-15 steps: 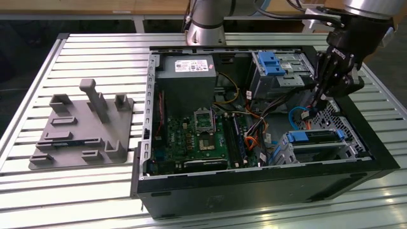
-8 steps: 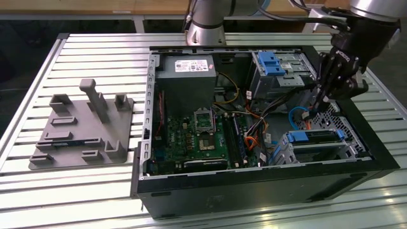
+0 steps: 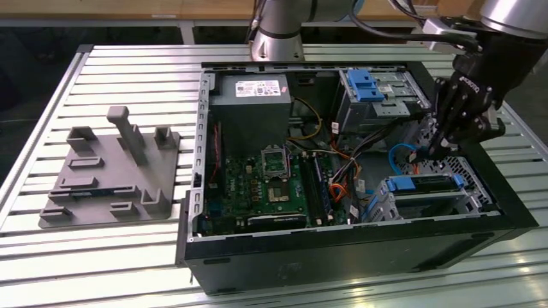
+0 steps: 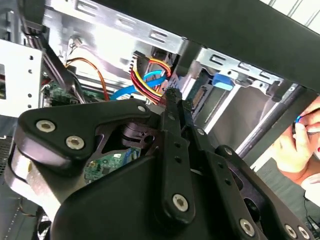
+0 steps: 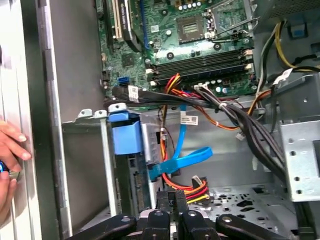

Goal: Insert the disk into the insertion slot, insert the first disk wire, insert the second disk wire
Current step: 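Insert the first disk wire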

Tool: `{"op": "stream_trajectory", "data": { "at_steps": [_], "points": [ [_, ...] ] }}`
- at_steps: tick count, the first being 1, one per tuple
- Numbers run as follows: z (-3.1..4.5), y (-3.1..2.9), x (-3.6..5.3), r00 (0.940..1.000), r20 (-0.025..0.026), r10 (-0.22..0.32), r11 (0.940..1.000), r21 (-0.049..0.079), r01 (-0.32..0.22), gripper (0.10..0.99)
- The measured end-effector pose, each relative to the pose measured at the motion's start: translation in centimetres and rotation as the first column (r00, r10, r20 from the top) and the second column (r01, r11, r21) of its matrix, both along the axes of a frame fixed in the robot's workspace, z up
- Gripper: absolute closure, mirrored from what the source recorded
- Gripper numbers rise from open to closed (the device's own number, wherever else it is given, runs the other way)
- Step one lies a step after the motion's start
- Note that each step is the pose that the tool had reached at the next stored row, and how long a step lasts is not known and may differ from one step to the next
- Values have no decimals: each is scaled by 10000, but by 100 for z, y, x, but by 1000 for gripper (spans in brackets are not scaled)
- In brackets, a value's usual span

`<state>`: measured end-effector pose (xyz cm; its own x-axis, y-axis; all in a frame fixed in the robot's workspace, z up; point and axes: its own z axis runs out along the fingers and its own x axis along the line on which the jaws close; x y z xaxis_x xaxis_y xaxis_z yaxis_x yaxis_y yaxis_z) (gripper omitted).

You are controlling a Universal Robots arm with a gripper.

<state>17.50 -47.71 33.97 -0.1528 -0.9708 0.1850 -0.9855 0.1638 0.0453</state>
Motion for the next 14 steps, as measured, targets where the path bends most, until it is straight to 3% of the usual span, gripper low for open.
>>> {"op": "stream_trajectory", "data": {
  "at_steps": [6, 11, 14],
  "points": [
    [0, -37, -1, 10000, -1, 1, 9945, 1051, -1, 925],
    [0, -122, 0, 10000, -1, 1, 9883, 1527, -1, 925],
    [1, -168, 0, 10000, -1, 7, 9865, 1635, -7, 925]
  ]
}}
